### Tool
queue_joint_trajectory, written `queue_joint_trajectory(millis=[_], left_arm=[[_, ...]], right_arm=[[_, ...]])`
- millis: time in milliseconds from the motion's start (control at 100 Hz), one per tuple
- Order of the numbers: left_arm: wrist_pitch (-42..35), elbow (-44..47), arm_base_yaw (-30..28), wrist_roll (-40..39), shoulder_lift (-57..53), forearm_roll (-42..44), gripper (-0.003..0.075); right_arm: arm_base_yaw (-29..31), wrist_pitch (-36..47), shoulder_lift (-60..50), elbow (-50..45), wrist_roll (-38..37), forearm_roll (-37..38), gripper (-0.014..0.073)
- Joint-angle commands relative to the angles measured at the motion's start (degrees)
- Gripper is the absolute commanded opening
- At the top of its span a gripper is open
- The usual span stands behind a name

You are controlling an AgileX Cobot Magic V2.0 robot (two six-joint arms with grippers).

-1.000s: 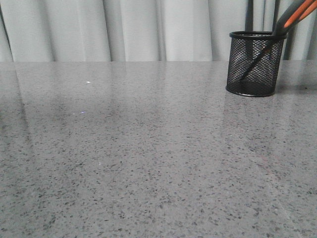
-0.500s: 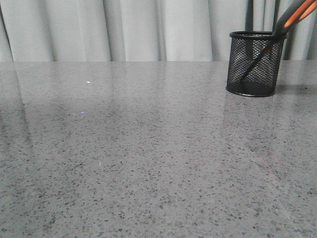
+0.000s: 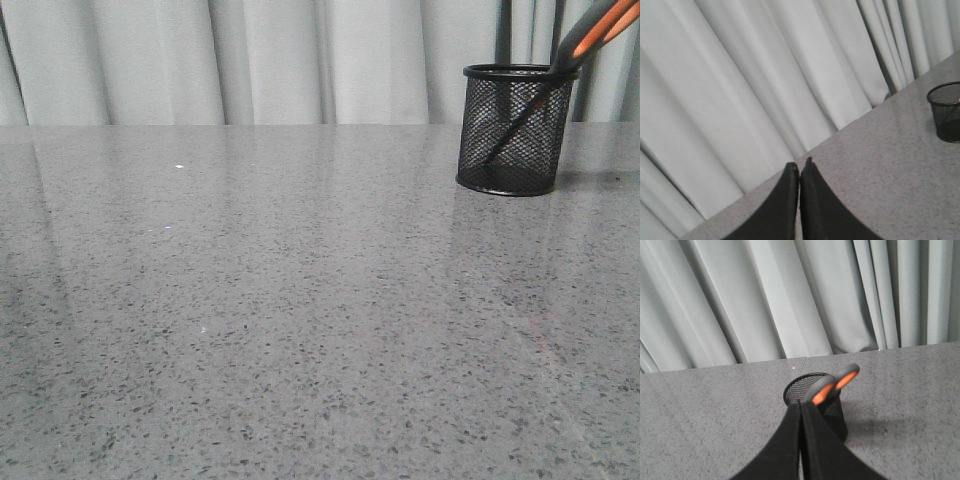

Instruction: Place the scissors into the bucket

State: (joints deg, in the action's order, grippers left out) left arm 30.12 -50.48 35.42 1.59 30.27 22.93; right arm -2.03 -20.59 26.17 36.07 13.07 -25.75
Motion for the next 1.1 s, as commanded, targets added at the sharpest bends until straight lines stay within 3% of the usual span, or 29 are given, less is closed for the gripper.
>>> queue_joint_trajectory(millis=[0, 160, 350, 1090], left_arm=[[-9.20, 6.71, -0.19, -3.10, -5.59, -1.00, -0.0021], [-10.81, 18.98, -0.19, -5.03, -18.26, -3.71, -0.0021], [-10.81, 27.31, -0.19, -5.03, -32.25, -9.62, -0.0021], [-11.24, 27.99, -0.19, -5.03, -29.97, -14.57, -0.0021]], right_arm=[[0.11, 5.90, -4.15, -2.57, 0.64, -0.73, -0.0073], [0.11, 3.79, -12.12, -9.07, 0.64, -0.64, -0.0073], [0.11, 0.95, -18.60, -15.55, 0.64, -0.64, -0.0072], [0.11, 1.22, -19.74, -18.20, 0.64, -0.74, -0.0073]])
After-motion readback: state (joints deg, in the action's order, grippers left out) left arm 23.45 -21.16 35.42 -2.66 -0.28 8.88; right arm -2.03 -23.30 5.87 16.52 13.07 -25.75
